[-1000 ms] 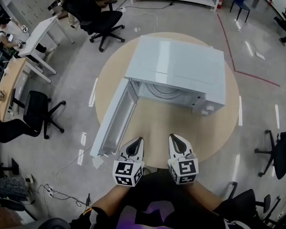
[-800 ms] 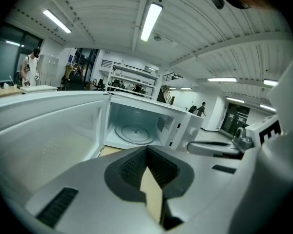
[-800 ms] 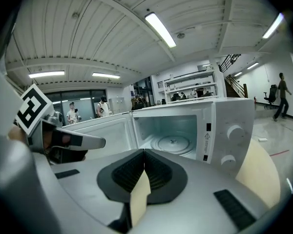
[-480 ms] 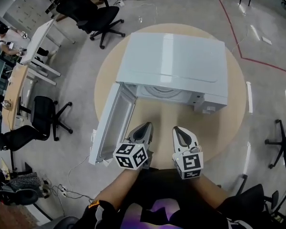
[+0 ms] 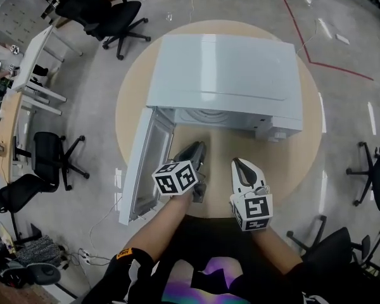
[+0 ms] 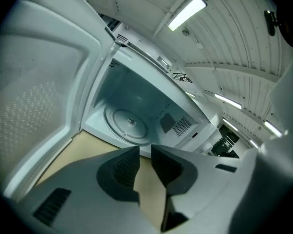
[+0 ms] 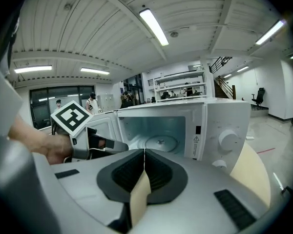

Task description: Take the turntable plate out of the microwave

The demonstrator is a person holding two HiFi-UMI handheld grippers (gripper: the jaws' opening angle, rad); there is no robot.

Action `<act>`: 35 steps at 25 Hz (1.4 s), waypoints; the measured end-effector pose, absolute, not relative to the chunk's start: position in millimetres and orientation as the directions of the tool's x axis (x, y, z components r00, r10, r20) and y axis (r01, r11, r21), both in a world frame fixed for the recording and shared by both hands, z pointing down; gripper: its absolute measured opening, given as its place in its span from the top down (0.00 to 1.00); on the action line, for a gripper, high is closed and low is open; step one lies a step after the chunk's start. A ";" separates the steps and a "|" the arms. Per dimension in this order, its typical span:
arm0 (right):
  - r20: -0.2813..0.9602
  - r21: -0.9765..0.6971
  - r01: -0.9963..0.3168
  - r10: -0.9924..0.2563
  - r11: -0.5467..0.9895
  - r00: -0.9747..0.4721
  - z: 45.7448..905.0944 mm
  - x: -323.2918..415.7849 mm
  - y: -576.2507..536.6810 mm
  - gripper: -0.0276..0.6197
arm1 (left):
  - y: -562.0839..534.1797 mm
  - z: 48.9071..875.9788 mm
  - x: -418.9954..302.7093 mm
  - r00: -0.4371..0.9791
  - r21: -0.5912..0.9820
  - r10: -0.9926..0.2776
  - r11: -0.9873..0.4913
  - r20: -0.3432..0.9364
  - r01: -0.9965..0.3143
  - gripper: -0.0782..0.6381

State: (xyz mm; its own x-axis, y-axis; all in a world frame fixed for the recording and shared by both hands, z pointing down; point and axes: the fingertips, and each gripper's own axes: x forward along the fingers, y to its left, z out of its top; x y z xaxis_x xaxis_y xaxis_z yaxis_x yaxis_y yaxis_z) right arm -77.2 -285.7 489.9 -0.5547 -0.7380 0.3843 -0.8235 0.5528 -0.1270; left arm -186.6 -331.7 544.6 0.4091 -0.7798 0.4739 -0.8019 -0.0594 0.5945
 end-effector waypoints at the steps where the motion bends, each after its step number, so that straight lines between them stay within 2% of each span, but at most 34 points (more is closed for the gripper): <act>1: 0.389 -0.131 -0.827 -0.739 0.547 -0.550 491.8 -77.5 -286.8 0.93 | -337.8 549.8 -188.3 0.412 0.603 -0.775 -0.050 0.479 -0.796 0.75; 11: 0.434 -0.183 -0.835 -0.720 0.519 -0.542 508.4 -90.6 -283.7 0.93 | -387.1 591.1 -202.2 0.453 0.731 -0.754 0.051 0.475 -0.680 0.67; 21: 0.481 -0.252 -0.840 -0.691 0.481 -0.540 529.7 -89.6 -289.1 0.93 | -421.1 611.6 -206.9 0.463 0.825 -0.773 0.134 0.434 -0.550 0.67; 35: 0.504 -0.293 -0.824 -0.654 0.485 -0.564 545.8 -101.0 -314.3 0.93 | -432.2 628.3 -211.5 0.462 0.871 -0.778 0.211 0.425 -0.444 0.67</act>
